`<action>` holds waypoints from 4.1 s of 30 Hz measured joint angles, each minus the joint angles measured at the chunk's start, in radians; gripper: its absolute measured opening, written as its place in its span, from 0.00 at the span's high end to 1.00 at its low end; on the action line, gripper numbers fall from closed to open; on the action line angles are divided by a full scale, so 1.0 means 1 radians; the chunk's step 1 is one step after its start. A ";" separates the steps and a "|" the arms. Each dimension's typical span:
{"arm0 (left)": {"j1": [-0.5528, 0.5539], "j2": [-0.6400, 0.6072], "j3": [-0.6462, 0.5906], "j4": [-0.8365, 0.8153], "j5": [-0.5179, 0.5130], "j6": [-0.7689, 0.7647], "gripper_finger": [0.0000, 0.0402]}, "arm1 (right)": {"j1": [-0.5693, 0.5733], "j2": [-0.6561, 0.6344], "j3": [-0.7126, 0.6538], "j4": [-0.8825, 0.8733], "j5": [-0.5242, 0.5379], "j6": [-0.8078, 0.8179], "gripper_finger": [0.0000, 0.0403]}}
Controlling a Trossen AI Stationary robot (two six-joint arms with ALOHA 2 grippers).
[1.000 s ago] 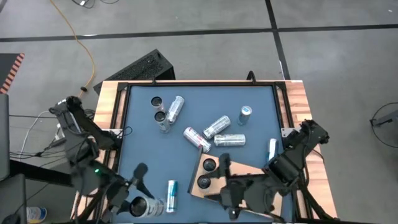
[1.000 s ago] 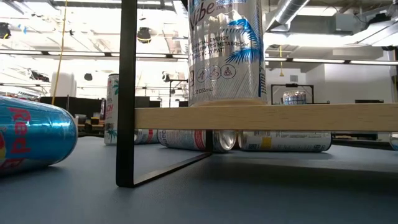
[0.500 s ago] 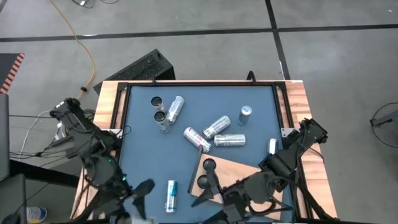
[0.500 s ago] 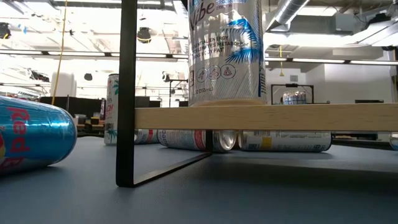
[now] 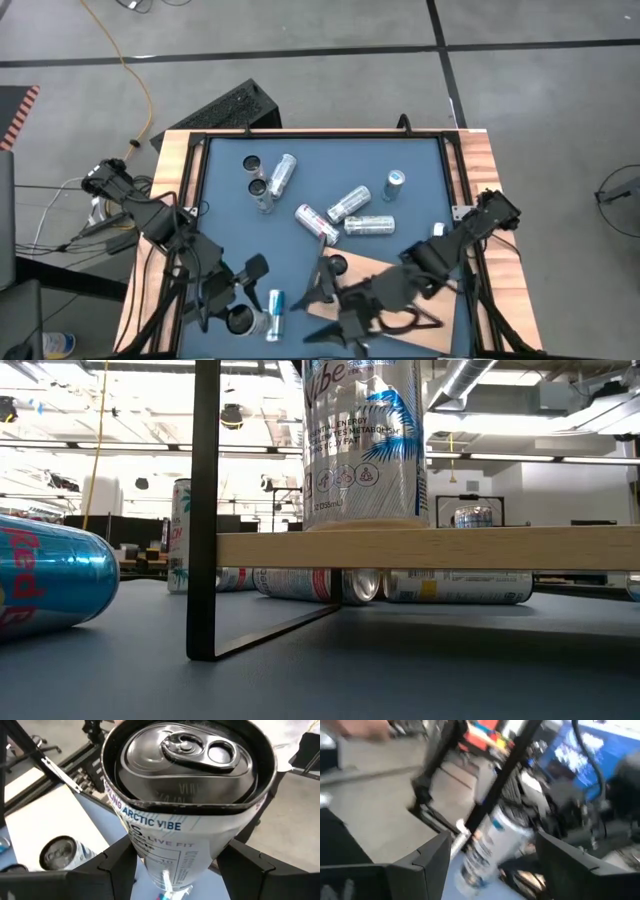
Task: Place canned beverage on shelf
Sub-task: Put the white blue can on the shelf
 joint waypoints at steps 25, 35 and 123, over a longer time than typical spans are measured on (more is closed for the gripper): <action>-0.013 -0.005 0.048 -0.024 0.008 0.133 0.46 | 0.034 0.167 0.001 0.033 0.383 0.345 0.30; -0.012 -0.005 0.105 -0.039 -0.001 0.255 0.46 | -0.002 0.223 0.001 0.191 0.231 0.377 0.30; -0.120 0.050 0.309 -0.265 -0.597 -0.291 0.23 | -0.071 0.290 -0.003 0.151 0.560 0.393 0.50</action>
